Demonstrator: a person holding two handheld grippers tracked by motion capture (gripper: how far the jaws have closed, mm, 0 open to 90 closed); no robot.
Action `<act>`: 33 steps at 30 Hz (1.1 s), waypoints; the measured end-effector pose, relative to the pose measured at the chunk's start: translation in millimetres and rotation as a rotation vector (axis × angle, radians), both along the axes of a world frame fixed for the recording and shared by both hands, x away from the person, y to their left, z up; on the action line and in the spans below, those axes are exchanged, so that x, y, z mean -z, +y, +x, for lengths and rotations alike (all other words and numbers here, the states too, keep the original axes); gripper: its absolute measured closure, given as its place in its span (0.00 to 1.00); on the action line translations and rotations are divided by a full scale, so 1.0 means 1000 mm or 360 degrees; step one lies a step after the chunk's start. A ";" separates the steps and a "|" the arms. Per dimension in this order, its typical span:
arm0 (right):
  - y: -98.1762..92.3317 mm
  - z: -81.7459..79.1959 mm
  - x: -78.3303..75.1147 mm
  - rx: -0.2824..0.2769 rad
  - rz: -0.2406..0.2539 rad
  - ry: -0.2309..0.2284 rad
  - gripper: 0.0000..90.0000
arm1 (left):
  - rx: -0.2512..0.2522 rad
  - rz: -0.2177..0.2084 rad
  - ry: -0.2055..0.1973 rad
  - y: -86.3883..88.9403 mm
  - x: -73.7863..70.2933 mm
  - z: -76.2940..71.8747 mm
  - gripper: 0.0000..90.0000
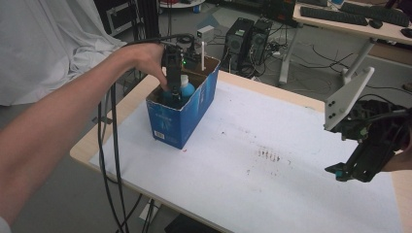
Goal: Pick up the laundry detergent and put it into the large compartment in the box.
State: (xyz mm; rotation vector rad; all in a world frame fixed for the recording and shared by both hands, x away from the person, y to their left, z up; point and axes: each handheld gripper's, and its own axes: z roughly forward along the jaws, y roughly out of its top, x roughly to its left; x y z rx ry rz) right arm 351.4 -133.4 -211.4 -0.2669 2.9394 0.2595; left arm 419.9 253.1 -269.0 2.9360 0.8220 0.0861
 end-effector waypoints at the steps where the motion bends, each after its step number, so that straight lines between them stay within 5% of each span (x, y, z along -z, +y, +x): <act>1: 0.000 0.000 0.000 -0.0003 0.0000 -0.0002 0.13 | 0.0002 0.0003 -0.0001 0.000 0.000 0.000 0.31; 33: -0.003 0.000 -0.001 0.0019 0.0001 0.0000 0.13 | -0.0016 -0.0011 -0.0028 0.002 -0.021 0.005 0.28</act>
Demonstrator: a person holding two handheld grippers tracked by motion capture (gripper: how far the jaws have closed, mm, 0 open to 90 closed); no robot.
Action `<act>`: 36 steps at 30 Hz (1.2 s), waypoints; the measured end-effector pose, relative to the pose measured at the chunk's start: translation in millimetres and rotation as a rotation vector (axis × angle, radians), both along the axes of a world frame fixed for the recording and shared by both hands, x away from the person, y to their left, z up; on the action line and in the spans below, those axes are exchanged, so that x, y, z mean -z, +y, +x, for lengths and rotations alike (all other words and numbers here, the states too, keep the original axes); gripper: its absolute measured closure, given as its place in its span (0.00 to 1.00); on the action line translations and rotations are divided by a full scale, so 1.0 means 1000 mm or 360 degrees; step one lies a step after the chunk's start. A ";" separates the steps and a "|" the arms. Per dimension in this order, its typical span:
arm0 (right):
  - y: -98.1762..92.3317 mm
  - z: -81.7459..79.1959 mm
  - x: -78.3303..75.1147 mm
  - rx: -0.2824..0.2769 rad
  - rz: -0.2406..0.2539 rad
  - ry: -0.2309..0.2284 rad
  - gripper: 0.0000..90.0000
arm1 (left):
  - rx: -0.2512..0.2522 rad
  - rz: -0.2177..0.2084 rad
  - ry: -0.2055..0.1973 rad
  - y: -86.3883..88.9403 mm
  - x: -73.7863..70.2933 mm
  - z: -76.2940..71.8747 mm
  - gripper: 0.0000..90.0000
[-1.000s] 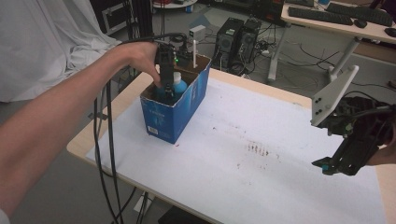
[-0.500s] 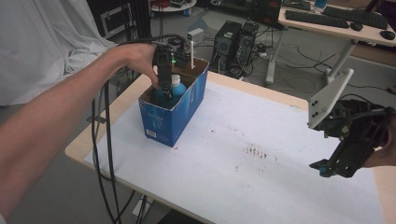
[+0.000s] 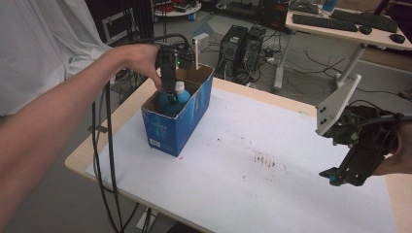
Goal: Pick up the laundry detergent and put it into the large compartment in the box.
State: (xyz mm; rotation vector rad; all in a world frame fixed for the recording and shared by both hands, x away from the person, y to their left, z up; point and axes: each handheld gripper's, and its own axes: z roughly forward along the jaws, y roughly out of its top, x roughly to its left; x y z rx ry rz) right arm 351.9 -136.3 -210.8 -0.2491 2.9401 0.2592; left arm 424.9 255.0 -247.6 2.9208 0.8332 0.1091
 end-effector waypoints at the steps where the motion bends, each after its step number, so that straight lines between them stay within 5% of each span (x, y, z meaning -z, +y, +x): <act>1: 0.000 0.000 0.000 -0.0003 -0.0004 -0.0002 0.13 | 0.0000 -0.0002 -0.0006 0.000 -0.001 0.000 0.28; 14: -0.001 0.001 -0.001 0.0003 -0.0001 -0.0003 0.13 | 0.0080 -0.0013 -0.0092 -0.018 -0.032 0.001 0.26; 26: -0.002 0.001 -0.001 0.0019 0.0007 -0.0003 0.13 | 0.0413 -0.0031 -0.0149 -0.095 -0.057 -0.008 0.26; 36: -0.003 0.002 -0.001 0.0041 0.0006 -0.0015 0.13 | 0.0637 -0.0014 -0.0093 -0.156 -0.037 -0.010 0.22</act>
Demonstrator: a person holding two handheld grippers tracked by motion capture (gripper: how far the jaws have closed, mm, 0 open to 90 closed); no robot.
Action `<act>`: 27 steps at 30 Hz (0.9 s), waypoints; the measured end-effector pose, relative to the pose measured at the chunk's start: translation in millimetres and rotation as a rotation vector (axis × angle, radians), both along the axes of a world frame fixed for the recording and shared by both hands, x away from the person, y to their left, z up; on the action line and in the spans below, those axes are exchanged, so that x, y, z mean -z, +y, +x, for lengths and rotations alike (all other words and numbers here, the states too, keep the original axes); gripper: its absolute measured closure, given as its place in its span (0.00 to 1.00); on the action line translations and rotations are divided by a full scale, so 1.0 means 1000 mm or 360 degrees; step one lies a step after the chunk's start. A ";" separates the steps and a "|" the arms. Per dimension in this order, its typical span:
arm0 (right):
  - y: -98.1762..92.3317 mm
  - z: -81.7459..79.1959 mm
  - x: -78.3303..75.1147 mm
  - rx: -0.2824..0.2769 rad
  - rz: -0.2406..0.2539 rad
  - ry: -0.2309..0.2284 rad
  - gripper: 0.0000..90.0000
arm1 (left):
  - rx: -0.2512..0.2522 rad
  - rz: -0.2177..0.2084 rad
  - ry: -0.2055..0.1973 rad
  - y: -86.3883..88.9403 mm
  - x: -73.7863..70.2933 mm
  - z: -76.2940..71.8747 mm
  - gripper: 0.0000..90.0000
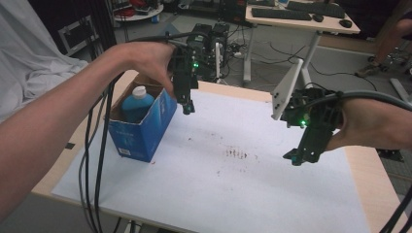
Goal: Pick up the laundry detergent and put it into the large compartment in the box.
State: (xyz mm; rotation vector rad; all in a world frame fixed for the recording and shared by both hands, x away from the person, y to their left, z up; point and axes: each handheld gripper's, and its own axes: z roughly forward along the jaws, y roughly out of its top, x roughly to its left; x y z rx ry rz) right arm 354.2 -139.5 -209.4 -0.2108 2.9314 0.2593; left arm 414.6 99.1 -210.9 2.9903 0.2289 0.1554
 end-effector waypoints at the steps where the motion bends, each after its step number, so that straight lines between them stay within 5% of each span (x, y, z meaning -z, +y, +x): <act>1: 0.000 0.000 0.000 0.0004 0.0001 0.0001 0.13 | 0.0018 0.0004 0.0003 -0.005 0.002 0.000 0.22; 11: -0.005 -0.002 -0.002 0.0029 0.0007 0.0002 0.13 | 0.0134 0.0024 0.0032 -0.038 0.024 -0.003 0.22; 27: -0.007 -0.008 -0.002 0.0052 0.0028 -0.0003 0.13 | 0.0188 0.0099 0.0058 -0.059 0.066 -0.007 0.22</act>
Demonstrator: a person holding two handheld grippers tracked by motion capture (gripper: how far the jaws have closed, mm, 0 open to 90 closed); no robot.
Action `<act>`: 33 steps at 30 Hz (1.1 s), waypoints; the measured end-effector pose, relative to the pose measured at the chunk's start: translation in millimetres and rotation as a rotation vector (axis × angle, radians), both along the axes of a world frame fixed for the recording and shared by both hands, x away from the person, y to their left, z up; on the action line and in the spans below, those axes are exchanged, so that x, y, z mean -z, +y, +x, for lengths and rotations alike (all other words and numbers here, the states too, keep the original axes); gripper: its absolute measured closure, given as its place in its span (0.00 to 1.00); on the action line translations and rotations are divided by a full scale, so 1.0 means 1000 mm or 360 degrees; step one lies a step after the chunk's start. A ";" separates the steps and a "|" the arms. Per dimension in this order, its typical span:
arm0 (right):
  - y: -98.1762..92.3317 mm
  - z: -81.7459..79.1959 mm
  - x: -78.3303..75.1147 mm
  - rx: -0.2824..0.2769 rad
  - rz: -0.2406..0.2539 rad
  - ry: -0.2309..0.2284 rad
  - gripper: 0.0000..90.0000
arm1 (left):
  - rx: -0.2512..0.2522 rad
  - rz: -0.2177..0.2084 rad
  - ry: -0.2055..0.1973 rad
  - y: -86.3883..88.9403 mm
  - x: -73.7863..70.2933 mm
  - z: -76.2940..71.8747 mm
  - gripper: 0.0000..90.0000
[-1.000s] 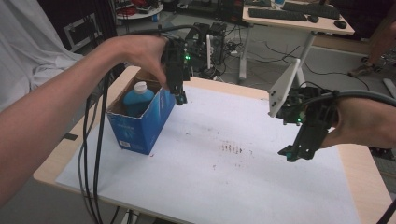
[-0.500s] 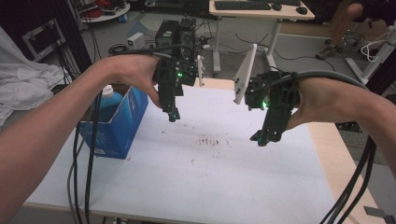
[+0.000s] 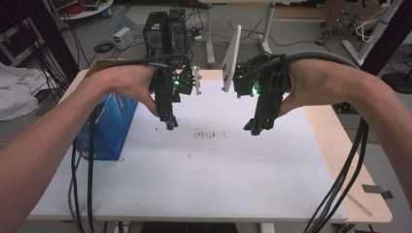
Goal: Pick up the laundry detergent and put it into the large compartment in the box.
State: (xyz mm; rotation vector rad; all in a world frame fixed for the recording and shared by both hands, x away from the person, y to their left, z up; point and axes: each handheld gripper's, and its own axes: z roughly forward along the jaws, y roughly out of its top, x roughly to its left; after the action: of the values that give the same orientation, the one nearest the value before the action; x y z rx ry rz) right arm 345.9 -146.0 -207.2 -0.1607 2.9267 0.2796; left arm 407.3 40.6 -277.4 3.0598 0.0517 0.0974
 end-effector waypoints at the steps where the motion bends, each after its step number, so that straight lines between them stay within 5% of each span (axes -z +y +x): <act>1: 0.000 -0.001 0.001 0.0000 -0.0001 0.0003 0.13 | 0.0003 0.0012 0.0006 -0.001 0.003 0.000 0.22; 9: -0.003 0.001 0.001 0.0018 -0.0003 0.0001 0.13 | -0.0007 0.0017 0.0037 -0.001 0.016 0.001 0.22; 33: -0.005 -0.002 0.001 0.0012 -0.0003 -0.0011 0.13 | 0.0005 0.0012 0.0053 -0.003 0.015 -0.001 0.22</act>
State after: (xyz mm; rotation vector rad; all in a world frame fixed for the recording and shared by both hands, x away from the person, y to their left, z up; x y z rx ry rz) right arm 344.1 -150.9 -207.7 -0.1507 2.9204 0.2742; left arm 406.7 37.4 -292.7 3.0693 0.0482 0.0461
